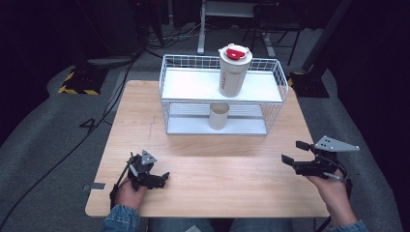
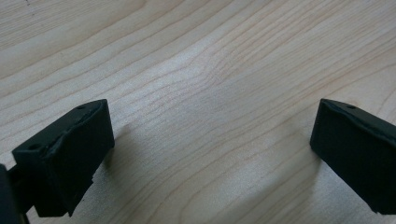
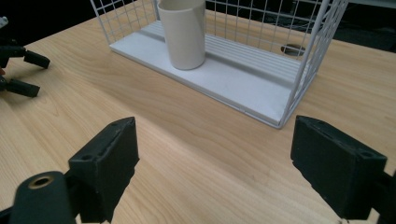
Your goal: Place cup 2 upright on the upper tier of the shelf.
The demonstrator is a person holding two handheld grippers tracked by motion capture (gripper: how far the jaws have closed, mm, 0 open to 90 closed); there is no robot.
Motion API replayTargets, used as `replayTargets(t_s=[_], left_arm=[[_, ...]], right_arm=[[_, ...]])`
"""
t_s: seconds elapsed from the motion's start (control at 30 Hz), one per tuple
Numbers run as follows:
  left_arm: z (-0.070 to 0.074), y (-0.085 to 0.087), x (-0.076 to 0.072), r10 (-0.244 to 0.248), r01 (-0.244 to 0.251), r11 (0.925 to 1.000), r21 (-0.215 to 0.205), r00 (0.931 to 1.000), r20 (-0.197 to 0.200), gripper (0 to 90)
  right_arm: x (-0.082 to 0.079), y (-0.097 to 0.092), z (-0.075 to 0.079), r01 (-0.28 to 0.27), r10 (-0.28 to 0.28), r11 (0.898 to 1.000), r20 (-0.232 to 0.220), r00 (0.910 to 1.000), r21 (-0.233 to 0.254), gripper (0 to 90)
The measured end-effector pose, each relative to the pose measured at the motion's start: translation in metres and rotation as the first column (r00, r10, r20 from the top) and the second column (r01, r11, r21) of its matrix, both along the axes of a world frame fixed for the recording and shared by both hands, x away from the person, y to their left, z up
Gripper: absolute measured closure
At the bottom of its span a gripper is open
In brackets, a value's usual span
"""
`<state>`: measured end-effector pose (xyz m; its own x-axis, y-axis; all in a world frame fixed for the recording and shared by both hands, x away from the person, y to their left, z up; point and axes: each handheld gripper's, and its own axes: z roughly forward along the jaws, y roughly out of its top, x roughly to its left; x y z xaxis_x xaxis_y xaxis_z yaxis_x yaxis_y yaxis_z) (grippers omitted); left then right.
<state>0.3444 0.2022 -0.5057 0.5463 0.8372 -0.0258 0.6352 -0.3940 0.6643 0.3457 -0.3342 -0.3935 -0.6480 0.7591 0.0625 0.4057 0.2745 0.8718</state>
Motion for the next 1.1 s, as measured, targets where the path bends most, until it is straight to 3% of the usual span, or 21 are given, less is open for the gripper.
replayTargets(t_s=[0.27, 0.3, 0.43, 0.6, 0.83, 1.1], left_arm=[[0.0, 0.0, 0.0, 0.0, 0.0, 1.0, 0.0, 1.0, 0.0, 0.2], [0.0, 0.0, 0.0, 0.0, 0.0, 1.0, -0.001, 1.0, -0.001, 0.2], [0.0, 0.0, 0.0, 0.0, 0.0, 1.0, -0.001, 1.0, -0.001, 0.2], [0.0, 0.0, 0.001, -0.001, 0.001, 1.0, 0.001, 1.0, 0.001, 0.2], [0.0, -0.001, 0.001, -0.004, 0.004, 1.0, 0.0, 1.0, -0.002, 0.1], [0.0, -0.001, 0.002, -0.007, 0.007, 1.0, 0.002, 1.0, -0.002, 0.2]], right_arm=[[-0.013, -0.005, -0.027, 0.031, -0.03, 0.999, 0.017, 0.9994, -0.022, 15.4], [-0.014, -0.006, -0.035, 0.039, -0.04, 0.998, -0.008, 0.9992, -0.042, 15.4], [-0.016, -0.006, -0.043, 0.047, -0.047, 0.997, -0.005, 0.9989, -0.056, 15.4], [-0.017, -0.004, -0.056, 0.054, -0.056, 0.996, -0.033, 0.9979, -0.068, 15.3], [-0.016, 0.002, -0.075, 0.042, -0.054, 0.988, -0.079, 0.9954, -0.147, 15.3], [-0.013, 0.009, -0.086, 0.025, -0.052, 0.983, -0.144, 0.9882, -0.183, 15.4]])
